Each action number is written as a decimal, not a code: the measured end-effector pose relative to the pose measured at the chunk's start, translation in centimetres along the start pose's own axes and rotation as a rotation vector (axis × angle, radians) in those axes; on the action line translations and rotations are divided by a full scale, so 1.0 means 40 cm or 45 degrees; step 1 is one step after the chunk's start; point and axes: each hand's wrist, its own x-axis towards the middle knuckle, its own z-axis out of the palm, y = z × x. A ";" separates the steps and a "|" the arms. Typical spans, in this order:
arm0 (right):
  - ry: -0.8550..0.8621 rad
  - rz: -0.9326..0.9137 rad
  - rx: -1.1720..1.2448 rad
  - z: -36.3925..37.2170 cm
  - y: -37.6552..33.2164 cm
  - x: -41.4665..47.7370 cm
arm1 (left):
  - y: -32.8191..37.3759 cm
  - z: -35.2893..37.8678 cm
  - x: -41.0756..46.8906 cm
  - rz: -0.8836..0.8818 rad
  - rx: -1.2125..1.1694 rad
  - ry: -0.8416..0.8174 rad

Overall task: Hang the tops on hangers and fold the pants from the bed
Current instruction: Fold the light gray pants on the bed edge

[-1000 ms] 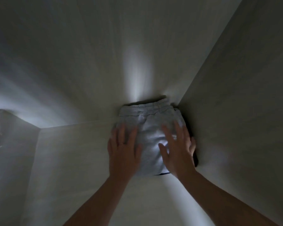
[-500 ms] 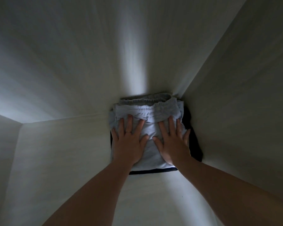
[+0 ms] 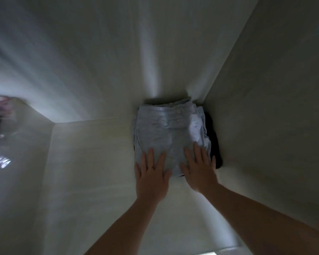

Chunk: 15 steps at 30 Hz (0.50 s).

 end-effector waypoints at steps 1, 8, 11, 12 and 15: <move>-0.028 0.016 0.016 0.011 -0.002 -0.049 | -0.003 0.010 -0.043 -0.001 -0.003 -0.018; -0.297 0.081 -0.008 0.023 0.002 -0.329 | -0.012 0.014 -0.293 -0.080 -0.056 -0.250; -0.387 0.063 0.196 -0.018 0.007 -0.415 | -0.011 -0.014 -0.396 -0.138 -0.101 -0.259; -0.384 0.047 0.215 -0.032 0.005 -0.448 | -0.011 -0.025 -0.429 -0.140 -0.120 -0.238; -0.296 -0.016 0.050 -0.062 -0.001 -0.546 | -0.013 -0.051 -0.530 -0.155 -0.156 -0.176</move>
